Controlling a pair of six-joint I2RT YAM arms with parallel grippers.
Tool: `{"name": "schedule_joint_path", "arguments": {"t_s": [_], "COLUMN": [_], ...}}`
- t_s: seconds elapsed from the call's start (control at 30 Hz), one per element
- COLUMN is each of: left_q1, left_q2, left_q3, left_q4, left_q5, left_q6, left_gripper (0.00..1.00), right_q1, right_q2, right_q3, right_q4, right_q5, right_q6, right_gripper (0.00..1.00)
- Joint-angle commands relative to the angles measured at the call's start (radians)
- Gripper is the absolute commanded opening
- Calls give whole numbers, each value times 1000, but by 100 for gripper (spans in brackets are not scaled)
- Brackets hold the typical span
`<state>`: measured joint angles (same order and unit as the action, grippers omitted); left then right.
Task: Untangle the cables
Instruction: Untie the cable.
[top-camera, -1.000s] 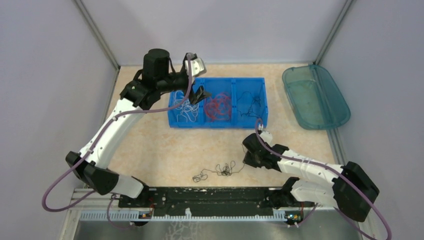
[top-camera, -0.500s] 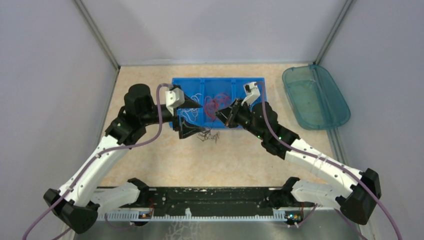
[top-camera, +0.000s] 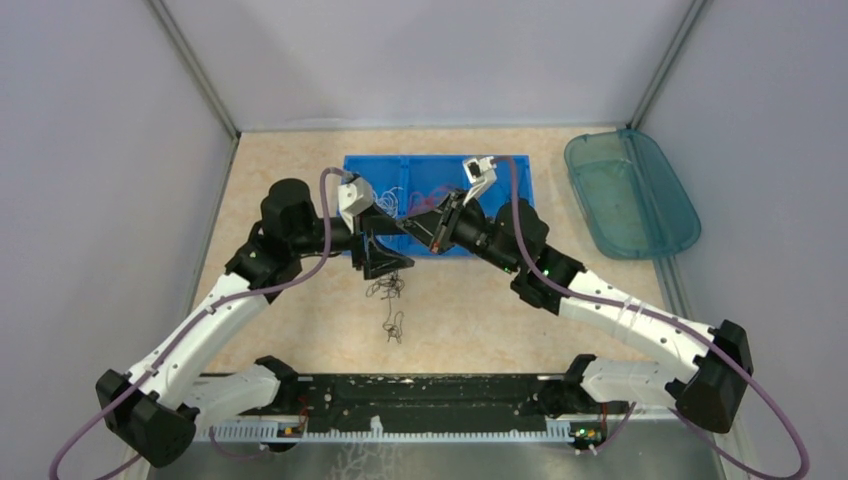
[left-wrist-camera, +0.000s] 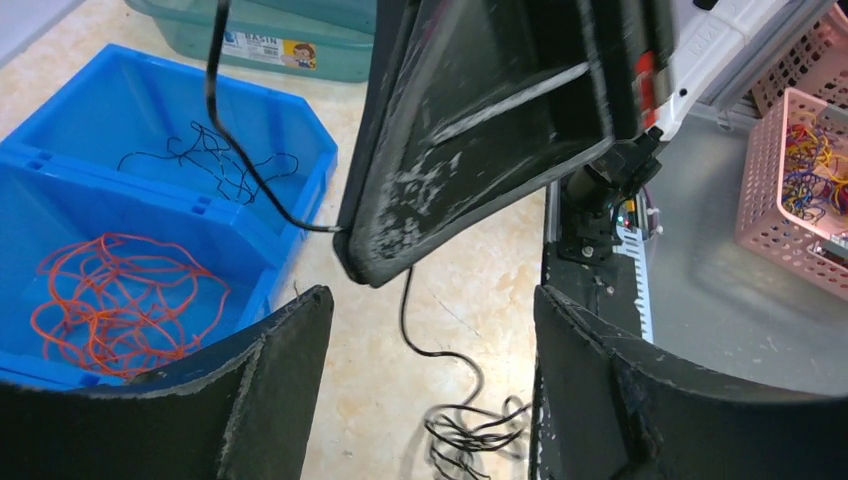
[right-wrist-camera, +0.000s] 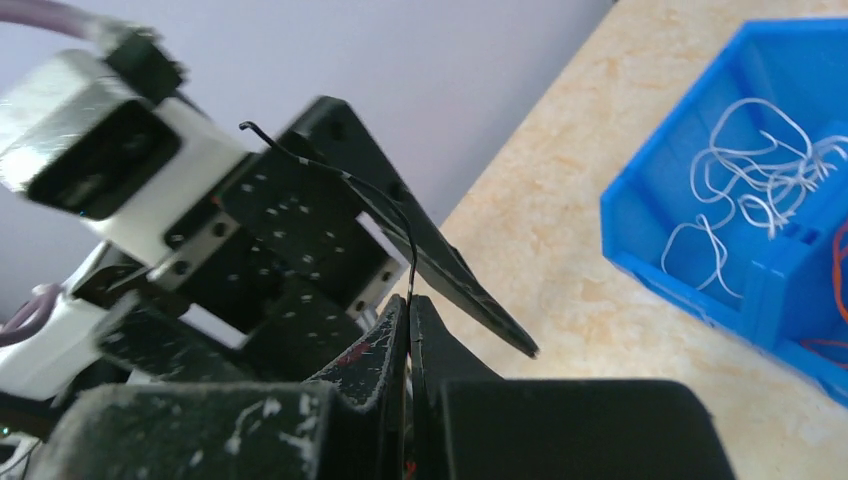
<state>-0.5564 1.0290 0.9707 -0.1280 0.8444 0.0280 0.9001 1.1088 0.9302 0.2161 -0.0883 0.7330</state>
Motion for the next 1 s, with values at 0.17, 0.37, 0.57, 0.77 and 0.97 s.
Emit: {"name": "schedule_joint_path", "arguments": {"t_s": [0.17, 0.37, 0.57, 0.77, 0.97], "left_q1": [-4, -3, -2, -2, -2], "left_q2": [-8, -32, -37, -2, 23], "left_q3": [-9, 5, 65, 159, 211], "left_q4": [69, 58, 38, 38, 54], "left_q5": [44, 41, 47, 63, 110], "left_q6": [-114, -140, -132, -163, -247], "left_gripper": [39, 0, 0, 0, 0], "right_q1": [50, 56, 56, 56, 56], "right_q2": [-9, -24, -170, -317, -207], "right_q3": [70, 53, -128, -350, -244], "right_q4": [135, 151, 348, 524, 546], "right_q5": [-23, -45, -122, -187, -267], "right_q6": [-74, -97, -235, -388, -488], "right_gripper": [0, 8, 73, 86, 80]}}
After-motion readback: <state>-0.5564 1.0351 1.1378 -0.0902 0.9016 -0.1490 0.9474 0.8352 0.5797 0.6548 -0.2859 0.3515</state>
